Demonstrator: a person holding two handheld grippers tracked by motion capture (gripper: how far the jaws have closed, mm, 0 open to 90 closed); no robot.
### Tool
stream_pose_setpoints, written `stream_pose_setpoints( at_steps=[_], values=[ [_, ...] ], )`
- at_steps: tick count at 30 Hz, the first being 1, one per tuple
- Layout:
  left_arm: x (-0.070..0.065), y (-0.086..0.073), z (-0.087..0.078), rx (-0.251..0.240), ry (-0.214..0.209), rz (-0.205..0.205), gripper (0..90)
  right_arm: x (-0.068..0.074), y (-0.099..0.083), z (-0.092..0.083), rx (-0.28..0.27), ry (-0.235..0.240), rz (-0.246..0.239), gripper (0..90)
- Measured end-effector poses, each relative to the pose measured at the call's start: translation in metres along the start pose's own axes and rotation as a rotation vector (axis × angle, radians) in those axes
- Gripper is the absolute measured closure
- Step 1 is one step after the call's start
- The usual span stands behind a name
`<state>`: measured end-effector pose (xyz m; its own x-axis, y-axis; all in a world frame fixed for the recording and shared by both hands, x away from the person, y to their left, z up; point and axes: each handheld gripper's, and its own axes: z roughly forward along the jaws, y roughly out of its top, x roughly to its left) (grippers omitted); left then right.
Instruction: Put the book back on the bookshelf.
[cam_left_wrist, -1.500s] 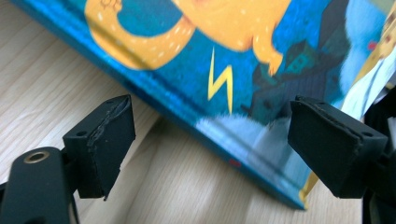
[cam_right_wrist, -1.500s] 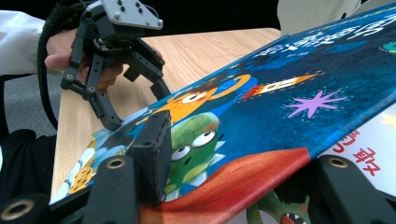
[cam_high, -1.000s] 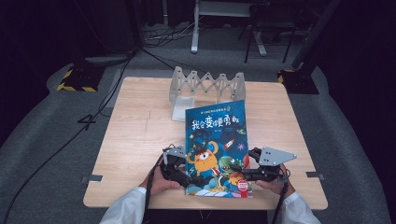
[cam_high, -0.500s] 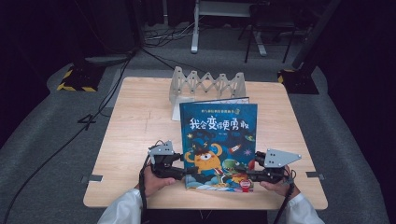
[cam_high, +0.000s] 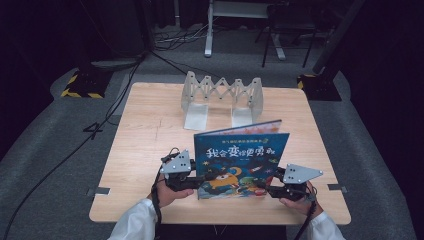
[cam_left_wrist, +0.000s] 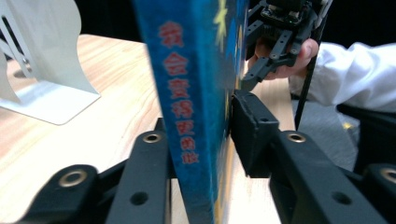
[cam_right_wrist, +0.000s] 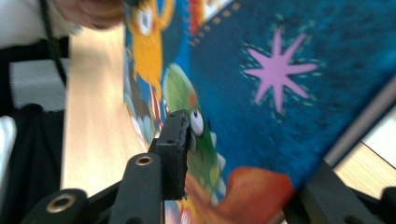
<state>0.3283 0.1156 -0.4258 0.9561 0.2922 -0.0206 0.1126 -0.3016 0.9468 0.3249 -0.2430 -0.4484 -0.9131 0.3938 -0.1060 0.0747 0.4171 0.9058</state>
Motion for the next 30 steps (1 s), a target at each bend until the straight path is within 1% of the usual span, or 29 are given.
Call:
stream_pose_setpoints(
  at_steps=[2,3,5,9,10,12,13,15,16,17,18,19,20,21,22,23,24,25,26,27,28,29,30],
  values=[
    [-0.003,0.0,0.0,0.001,0.005,0.007,71.1,0.001,-0.004,-0.004,-0.004,-0.008,-0.001,65.4],
    [-0.003,0.0,0.0,0.003,0.014,0.011,71.4,0.002,-0.005,-0.006,-0.003,-0.026,-0.001,65.0],
    [-0.005,-0.002,0.0,-0.005,0.009,0.015,72.1,0.003,-0.007,-0.01,0.005,-0.057,0.001,64.1],
    [-0.009,-0.003,0.0,-0.01,0.015,0.029,77.2,-0.001,-0.017,-0.023,0.015,-0.073,0.037,58.1],
    [-0.009,-0.004,0.0,-0.015,0.015,0.03,78.1,-0.002,-0.02,-0.028,0.013,-0.084,0.054,55.9],
    [-0.011,-0.005,0.0,-0.025,0.005,0.029,80.2,-0.007,-0.023,-0.038,-0.015,-0.112,0.098,53.2],
    [-0.011,-0.006,0.0,-0.028,0.001,0.031,81.3,-0.01,-0.024,-0.043,-0.033,-0.127,0.127,48.7],
    [-0.01,-0.007,0.001,-0.031,0.0,0.034,81.9,-0.016,-0.022,-0.051,-0.07,-0.172,0.174,42.3],
    [-0.009,-0.008,0.001,-0.038,-0.007,0.026,82.0,-0.019,-0.021,-0.052,-0.082,-0.177,0.194,40.7],
    [-0.009,-0.008,0.001,-0.038,-0.007,0.026,82.1,-0.019,-0.021,-0.052,-0.082,-0.177,0.194,40.7],
    [-0.008,-0.009,0.001,-0.047,-0.01,0.018,82.1,-0.022,-0.018,-0.051,-0.1,-0.179,0.215,38.0],
    [-0.008,-0.01,0.002,-0.053,-0.007,0.019,82.1,-0.026,-0.011,-0.043,-0.101,-0.175,0.226,35.1],
    [-0.008,-0.011,0.002,-0.058,-0.006,0.015,82.1,-0.026,-0.011,-0.043,-0.101,-0.175,0.226,35.1],
    [-0.009,-0.012,0.002,-0.062,-0.007,0.015,82.1,-0.026,-0.008,-0.038,-0.094,-0.161,0.217,34.7],
    [-0.009,-0.013,0.003,-0.057,-0.007,0.022,82.0,-0.027,-0.006,-0.032,-0.088,-0.155,0.212,34.6],
    [-0.011,-0.015,0.007,-0.019,0.01,0.039,81.3,-0.028,-0.003,-0.026,-0.083,-0.147,0.213,34.6],
    [-0.014,-0.017,0.009,-0.011,0.027,0.045,80.4,-0.028,-0.001,-0.019,-0.071,-0.129,0.207,34.8],
    [-0.015,-0.019,0.011,-0.013,0.037,0.038,79.7,-0.028,0.0,-0.014,-0.059,-0.128,0.201,34.5],
    [-0.015,-0.02,0.012,-0.014,0.033,0.032,79.7,-0.028,0.001,-0.009,-0.048,-0.11,0.189,34.9],
    [-0.015,-0.02,0.012,-0.011,0.037,0.043,79.9,-0.027,0.002,-0.003,-0.04,-0.082,0.181,36.4],
    [-0.015,-0.02,0.013,-0.012,0.05,0.04,79.7,-0.026,0.002,-0.001,-0.037,-0.077,0.175,40.0],
    [-0.015,-0.021,0.013,-0.018,0.055,0.031,79.1,-0.023,0.003,0.003,-0.032,-0.058,0.157,45.1],
    [-0.014,-0.021,0.014,-0.021,0.061,0.031,78.8,-0.021,0.004,0.006,-0.023,-0.078,0.137,43.6]
  ],
)
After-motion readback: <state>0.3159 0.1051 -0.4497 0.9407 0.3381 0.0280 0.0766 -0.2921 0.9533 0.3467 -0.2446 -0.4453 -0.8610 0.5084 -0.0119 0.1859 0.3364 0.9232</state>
